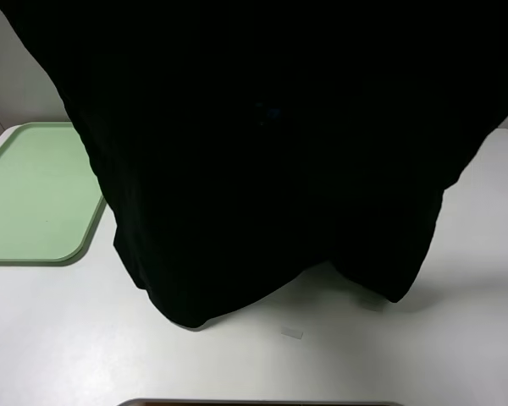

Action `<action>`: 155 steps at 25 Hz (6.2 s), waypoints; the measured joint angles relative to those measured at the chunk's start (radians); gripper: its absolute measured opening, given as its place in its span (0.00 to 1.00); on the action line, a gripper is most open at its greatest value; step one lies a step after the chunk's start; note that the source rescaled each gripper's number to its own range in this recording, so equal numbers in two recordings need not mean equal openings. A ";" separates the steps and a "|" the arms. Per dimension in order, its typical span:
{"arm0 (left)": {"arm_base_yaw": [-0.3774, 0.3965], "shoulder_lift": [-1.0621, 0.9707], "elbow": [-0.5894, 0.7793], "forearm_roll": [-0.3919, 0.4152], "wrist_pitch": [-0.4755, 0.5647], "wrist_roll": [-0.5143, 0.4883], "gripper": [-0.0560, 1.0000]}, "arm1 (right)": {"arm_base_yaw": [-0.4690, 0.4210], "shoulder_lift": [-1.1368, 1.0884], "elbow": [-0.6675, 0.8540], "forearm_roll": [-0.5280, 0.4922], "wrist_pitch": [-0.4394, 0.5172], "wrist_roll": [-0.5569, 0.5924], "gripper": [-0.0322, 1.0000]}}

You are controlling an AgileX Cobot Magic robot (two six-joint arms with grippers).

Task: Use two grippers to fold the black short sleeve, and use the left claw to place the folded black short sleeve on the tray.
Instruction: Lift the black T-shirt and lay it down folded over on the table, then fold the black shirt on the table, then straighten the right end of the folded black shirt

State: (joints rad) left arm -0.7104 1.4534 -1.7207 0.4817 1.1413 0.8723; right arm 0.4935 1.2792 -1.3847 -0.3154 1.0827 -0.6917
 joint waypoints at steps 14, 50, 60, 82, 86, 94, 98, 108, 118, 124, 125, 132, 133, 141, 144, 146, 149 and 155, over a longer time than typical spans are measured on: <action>0.275 0.384 0.000 -0.002 -0.645 -0.051 0.06 | -0.309 0.375 0.000 0.013 -0.696 0.004 0.03; 0.356 0.473 0.347 0.111 -1.187 -0.317 0.06 | -0.354 0.514 0.066 0.036 -0.723 0.160 0.03; 0.376 0.476 0.638 0.123 -1.223 -0.356 0.17 | -0.375 0.514 0.276 0.108 -0.659 0.172 0.27; 0.395 0.277 0.667 0.126 -1.206 -0.363 1.00 | -0.389 0.240 0.281 0.134 -0.462 0.225 1.00; 0.395 0.176 0.667 0.042 -1.060 -0.429 1.00 | -0.389 0.186 0.281 0.194 -0.424 0.241 1.00; 0.395 -0.048 0.667 -0.110 -0.692 -0.647 1.00 | -0.389 0.110 0.281 0.352 -0.249 0.338 1.00; 0.395 -0.178 0.667 -0.119 -0.511 -0.766 1.00 | -0.389 0.075 0.281 0.383 -0.180 0.375 1.00; 0.395 -0.530 0.683 -0.228 -0.204 -0.857 0.99 | -0.389 0.037 0.281 0.442 -0.052 0.402 1.00; 0.395 -1.052 0.959 -0.335 -0.133 -0.865 0.99 | -0.389 0.037 0.281 0.468 -0.026 0.404 1.00; 0.395 -1.334 1.116 -0.431 -0.126 -0.866 0.98 | -0.389 0.037 0.281 0.468 -0.026 0.404 1.00; 0.395 -1.368 1.139 -0.444 -0.126 -0.866 0.98 | -0.389 0.037 0.281 0.468 -0.026 0.404 1.00; 0.395 -1.455 1.227 -0.482 -0.083 -0.867 0.97 | -0.389 0.037 0.281 0.468 -0.033 0.404 1.00; 0.395 -1.455 1.227 -0.482 -0.083 -0.872 0.97 | -0.389 0.037 0.281 0.468 -0.040 0.405 1.00; 0.395 -1.456 1.227 -0.482 -0.083 -0.867 0.97 | -0.389 0.039 0.281 0.454 -0.131 0.488 1.00; 0.398 -1.456 1.227 -0.482 -0.083 -0.867 0.97 | -0.389 0.056 0.281 0.428 -0.168 0.525 1.00; 0.413 -1.456 1.227 -0.482 -0.083 -0.867 0.97 | -0.389 0.123 0.281 0.397 -0.210 0.572 1.00; 0.464 -1.456 1.227 -0.482 -0.083 -0.867 0.97 | -0.389 0.218 0.280 0.376 -0.256 0.593 1.00; 0.617 -1.456 1.227 -0.482 -0.083 -0.867 0.97 | -0.416 0.435 0.143 0.334 -0.288 0.614 1.00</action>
State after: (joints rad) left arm -0.0932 -0.0022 -0.4937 0.0000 1.0580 0.0055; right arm 0.0777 1.7143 -1.2413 0.0184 0.7952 -0.0781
